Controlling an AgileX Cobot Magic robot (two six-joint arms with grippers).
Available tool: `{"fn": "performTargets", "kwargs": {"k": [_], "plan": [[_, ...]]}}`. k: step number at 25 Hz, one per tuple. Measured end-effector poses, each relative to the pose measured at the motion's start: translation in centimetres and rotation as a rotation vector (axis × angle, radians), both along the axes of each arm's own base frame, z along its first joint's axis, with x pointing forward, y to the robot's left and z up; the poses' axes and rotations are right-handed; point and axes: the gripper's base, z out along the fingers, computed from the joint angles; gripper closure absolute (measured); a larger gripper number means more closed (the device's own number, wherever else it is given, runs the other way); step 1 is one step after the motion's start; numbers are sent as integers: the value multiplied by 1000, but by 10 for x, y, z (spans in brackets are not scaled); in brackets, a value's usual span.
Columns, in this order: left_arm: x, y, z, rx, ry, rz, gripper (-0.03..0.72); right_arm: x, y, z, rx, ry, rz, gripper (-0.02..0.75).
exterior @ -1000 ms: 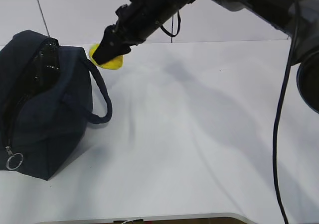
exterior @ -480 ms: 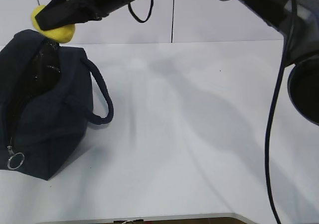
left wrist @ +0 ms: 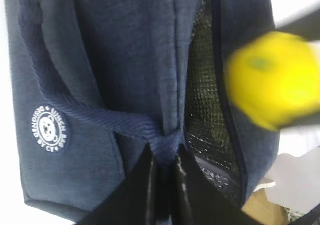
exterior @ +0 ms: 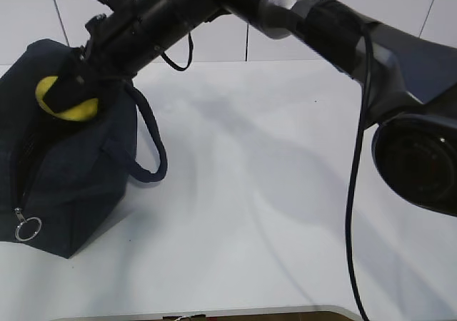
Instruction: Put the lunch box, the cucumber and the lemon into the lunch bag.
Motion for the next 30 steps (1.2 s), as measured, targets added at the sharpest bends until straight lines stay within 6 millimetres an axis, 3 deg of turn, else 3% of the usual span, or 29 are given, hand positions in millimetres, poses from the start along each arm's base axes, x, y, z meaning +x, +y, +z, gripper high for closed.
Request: {"fn": "performTargets", "kwargs": {"k": [4,13,16,22,30], "plan": [[0,-1,1,-12,-3,0,688,7,2,-19,-33,-6,-24,376],[1,-2,2,-31,-17,-8,688,18,14,-36,-10,-58,-121,377],[1,-2,2,-31,-17,-10,688,18,16,-38,-21,-78,-127,370],[1,-3,2,-34,-19,-11,688,18,16,-39,-26,-82,-128,277],[1,-3,2,-34,-19,-11,688,10,8,-33,-133,-106,-28,267]]}}
